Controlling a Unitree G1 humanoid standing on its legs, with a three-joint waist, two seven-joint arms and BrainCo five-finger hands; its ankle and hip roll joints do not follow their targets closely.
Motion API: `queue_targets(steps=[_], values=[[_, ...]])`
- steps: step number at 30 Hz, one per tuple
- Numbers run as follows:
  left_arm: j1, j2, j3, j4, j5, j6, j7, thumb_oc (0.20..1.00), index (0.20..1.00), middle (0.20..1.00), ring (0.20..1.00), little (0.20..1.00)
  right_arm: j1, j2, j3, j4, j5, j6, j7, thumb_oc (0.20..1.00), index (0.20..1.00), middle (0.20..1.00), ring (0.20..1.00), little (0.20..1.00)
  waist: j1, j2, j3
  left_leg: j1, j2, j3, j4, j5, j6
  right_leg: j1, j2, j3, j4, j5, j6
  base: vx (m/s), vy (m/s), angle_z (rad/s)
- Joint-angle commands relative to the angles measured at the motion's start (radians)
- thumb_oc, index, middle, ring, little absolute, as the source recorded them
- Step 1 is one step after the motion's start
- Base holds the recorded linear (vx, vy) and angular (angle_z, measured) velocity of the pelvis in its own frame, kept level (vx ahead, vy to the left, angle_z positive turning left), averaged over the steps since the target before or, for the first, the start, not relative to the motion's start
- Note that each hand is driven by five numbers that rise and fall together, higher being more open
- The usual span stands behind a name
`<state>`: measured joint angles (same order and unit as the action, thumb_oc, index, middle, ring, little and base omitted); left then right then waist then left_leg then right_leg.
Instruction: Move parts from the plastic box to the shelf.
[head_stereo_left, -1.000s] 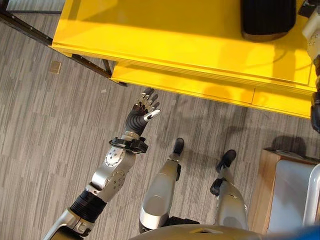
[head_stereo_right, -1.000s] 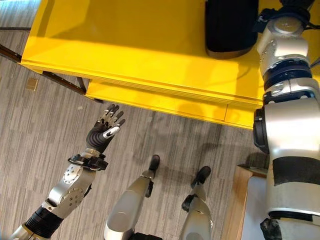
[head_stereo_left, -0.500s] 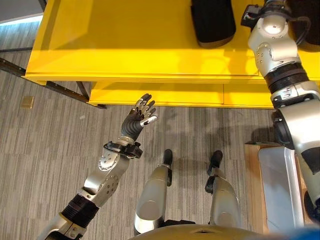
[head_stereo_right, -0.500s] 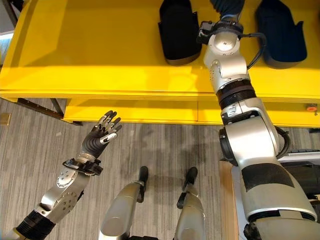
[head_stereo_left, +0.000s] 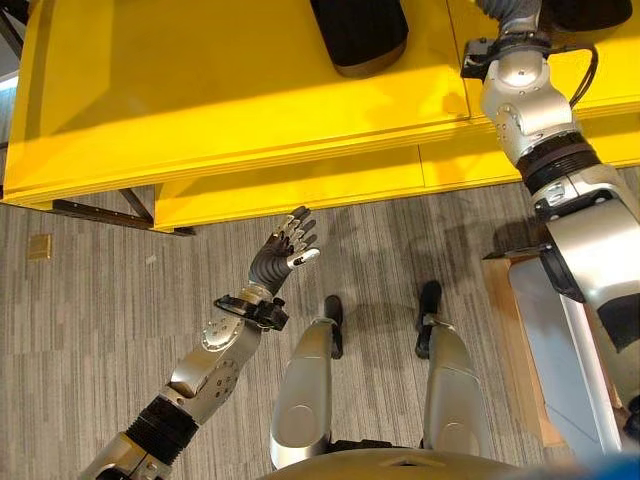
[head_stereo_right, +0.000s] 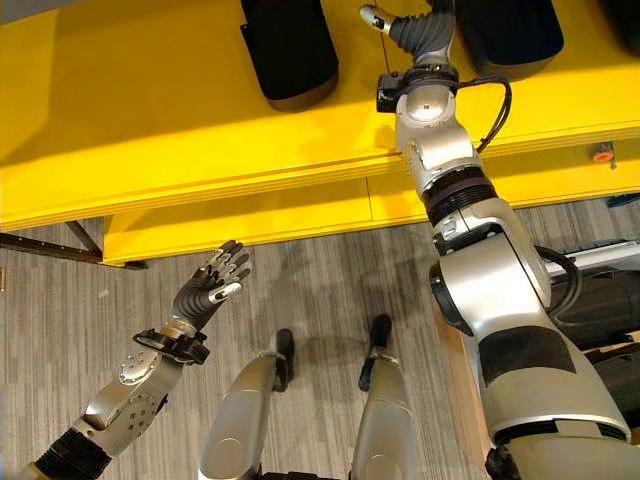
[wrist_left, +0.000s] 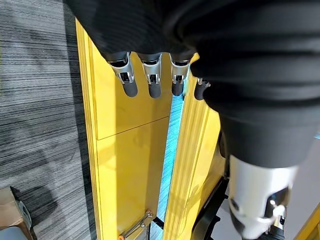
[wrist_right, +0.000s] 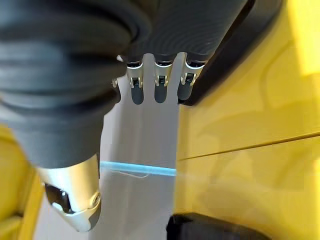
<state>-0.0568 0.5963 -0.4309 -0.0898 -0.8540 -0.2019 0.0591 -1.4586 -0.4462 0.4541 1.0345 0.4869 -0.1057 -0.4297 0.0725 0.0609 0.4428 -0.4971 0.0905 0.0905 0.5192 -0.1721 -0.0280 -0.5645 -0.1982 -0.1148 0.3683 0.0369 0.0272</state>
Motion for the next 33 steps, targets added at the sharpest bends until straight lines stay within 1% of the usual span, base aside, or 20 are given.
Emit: queue_targets(steps=[1,6,11,15,24,32,33], values=[[0.014,0.026,-0.006,-0.075,-0.018,-0.040,-0.008,1.000,1.000,1.000,1.000,1.000,-0.136,-0.010,0.027,0.006,-0.022,-0.057,0.006,1.000,1.000,1.000,1.000,1.000,0.027,-0.024,0.016,0.024,0.038,-0.091,0.003,0.035,-0.055,0.027,-0.061,0.035,0.184,-0.098,0.067,0.00,0.000,0.00],[0.022,0.031,-0.004,-0.093,-0.018,-0.044,-0.004,1.000,1.000,1.000,1.000,1.000,-0.150,-0.015,0.052,0.057,-0.043,-0.048,0.013,1.000,1.000,1.000,1.000,1.000,0.037,-0.022,0.020,0.005,0.027,-0.098,-0.007,0.041,-0.051,0.015,-0.069,0.029,0.178,-0.092,0.068,0.02,-0.010,0.05],[0.023,0.026,0.003,-0.103,-0.013,-0.054,0.002,1.000,1.000,1.000,1.000,1.000,-0.161,-0.046,0.059,0.132,-0.040,-0.039,0.018,1.000,1.000,1.000,1.000,1.000,0.059,-0.017,0.021,-0.011,0.016,-0.111,-0.024,0.052,-0.047,0.012,-0.075,0.013,0.180,-0.095,0.067,0.04,-0.013,0.12],[0.014,0.021,0.001,-0.105,-0.012,-0.057,0.007,1.000,1.000,1.000,1.000,1.000,-0.171,-0.045,0.060,0.181,-0.028,-0.035,0.023,1.000,1.000,1.000,1.000,1.000,0.072,-0.017,0.023,-0.019,0.015,-0.120,-0.033,0.060,-0.046,0.014,-0.076,0.003,0.173,-0.092,0.067,0.01,-0.013,0.09],[0.014,0.028,-0.003,-0.113,-0.014,-0.058,0.008,1.000,1.000,1.000,1.000,1.000,-0.189,-0.046,0.068,0.204,-0.022,-0.034,0.026,1.000,1.000,1.000,1.000,1.000,0.086,-0.021,0.017,-0.018,0.011,-0.131,-0.050,0.066,-0.046,0.021,-0.078,-0.007,0.170,-0.093,0.068,0.01,-0.003,0.06],[0.015,0.036,-0.007,-0.116,-0.015,-0.061,0.007,1.000,1.000,1.000,1.000,1.000,-0.198,-0.064,0.048,0.245,0.007,-0.033,0.029,1.000,1.000,1.000,1.000,1.000,0.103,-0.015,0.012,-0.020,0.005,-0.142,-0.071,0.079,-0.046,0.032,-0.082,-0.018,0.164,-0.095,0.071,0.02,0.000,0.06],[0.014,0.030,-0.011,-0.112,-0.014,-0.061,0.009,1.000,1.000,1.000,1.000,1.000,-0.193,-0.075,0.029,0.258,0.031,-0.032,0.031,1.000,1.000,1.000,1.000,1.000,0.109,-0.011,0.012,-0.019,0.001,-0.145,-0.078,0.082,-0.045,0.033,-0.085,-0.019,0.166,-0.097,0.070,0.02,0.008,0.09]])
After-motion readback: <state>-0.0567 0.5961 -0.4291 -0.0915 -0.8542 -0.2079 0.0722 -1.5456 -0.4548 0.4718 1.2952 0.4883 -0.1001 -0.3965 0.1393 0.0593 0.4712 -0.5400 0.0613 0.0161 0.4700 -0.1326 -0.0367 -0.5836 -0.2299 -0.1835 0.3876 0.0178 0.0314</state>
